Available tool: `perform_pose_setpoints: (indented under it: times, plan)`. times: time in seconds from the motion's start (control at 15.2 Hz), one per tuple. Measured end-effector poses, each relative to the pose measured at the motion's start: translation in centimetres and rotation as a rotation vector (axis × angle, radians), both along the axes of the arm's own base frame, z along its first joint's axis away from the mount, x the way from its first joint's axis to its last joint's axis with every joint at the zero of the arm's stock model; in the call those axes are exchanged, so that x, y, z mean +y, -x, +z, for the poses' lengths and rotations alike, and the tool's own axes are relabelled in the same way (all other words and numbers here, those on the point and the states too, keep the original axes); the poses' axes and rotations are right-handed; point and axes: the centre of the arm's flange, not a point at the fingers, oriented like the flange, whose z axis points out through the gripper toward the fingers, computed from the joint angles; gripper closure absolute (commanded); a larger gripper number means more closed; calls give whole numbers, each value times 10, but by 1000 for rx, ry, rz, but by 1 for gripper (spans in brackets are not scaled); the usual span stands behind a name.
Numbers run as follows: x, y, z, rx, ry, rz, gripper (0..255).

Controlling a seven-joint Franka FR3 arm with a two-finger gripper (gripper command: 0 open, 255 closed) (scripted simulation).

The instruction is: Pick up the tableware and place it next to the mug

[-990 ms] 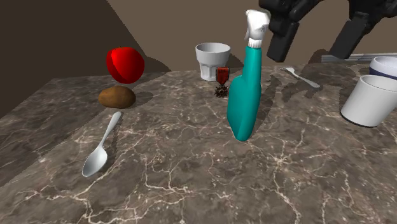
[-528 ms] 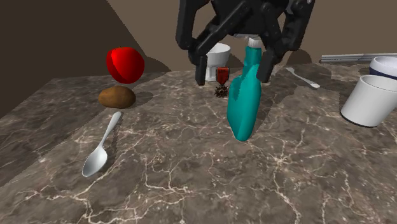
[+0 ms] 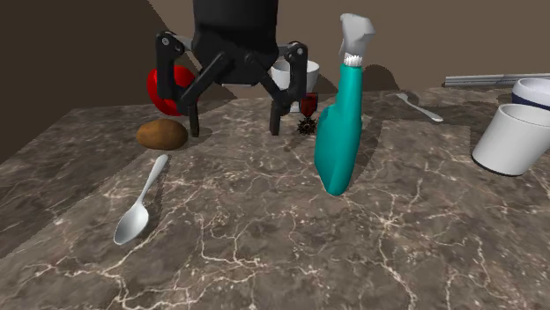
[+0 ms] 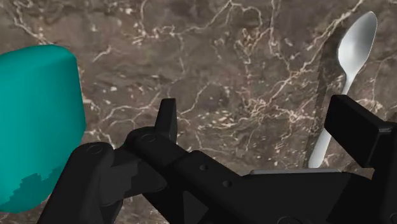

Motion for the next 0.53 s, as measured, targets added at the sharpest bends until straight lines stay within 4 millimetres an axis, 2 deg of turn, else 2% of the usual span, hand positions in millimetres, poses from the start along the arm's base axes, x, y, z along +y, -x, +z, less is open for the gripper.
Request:
perform_pose_setpoints:
  times: [0.53]
  plan:
    - [66,-69,-45,49,-38,-30,0]
